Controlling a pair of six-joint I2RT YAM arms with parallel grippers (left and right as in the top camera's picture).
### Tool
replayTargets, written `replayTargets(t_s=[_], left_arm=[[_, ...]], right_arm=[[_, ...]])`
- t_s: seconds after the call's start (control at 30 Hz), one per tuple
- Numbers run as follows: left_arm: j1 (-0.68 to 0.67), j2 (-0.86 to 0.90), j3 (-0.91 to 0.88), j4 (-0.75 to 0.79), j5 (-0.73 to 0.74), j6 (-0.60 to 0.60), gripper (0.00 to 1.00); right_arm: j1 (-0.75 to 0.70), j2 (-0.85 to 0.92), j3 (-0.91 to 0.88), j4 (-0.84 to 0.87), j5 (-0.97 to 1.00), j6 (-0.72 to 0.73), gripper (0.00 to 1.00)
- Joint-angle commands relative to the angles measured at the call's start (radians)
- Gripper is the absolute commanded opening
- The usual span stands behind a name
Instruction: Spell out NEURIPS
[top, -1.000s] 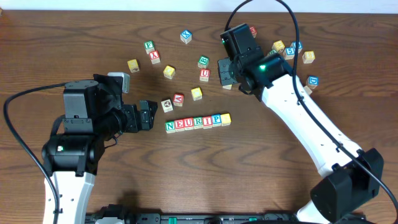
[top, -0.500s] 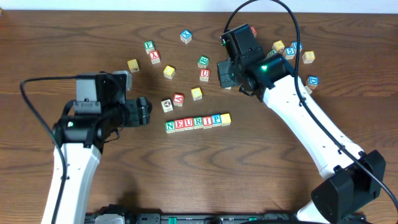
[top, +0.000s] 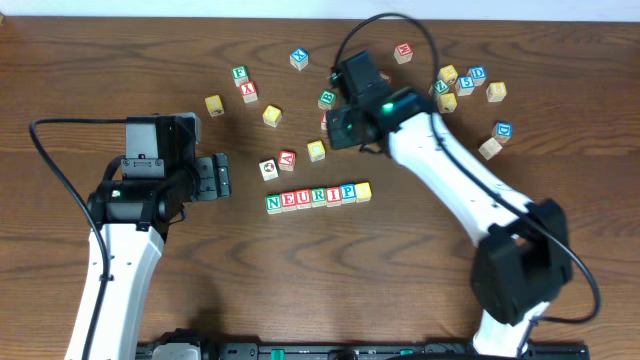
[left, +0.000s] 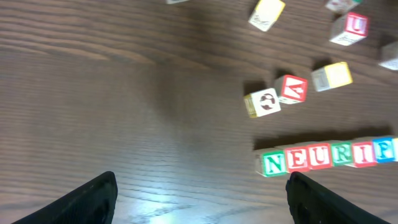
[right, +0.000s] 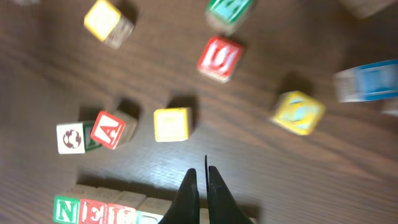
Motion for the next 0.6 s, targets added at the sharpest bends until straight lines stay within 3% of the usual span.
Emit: replayTargets(t_s=[0.0, 0.57], left_arm=[[0.006, -0.002, 0.014, -0.003, -0.061, 0.009, 0.86], [0.006, -0.002, 0.014, -0.023, -0.061, 0.009, 0.86]], right_arm=[[0.048, 0.045, -0.012, 0.014, -0.025, 0.018, 0.01], [0.118, 0.121, -0.012, 0.0, 0.009, 0.085, 0.01]])
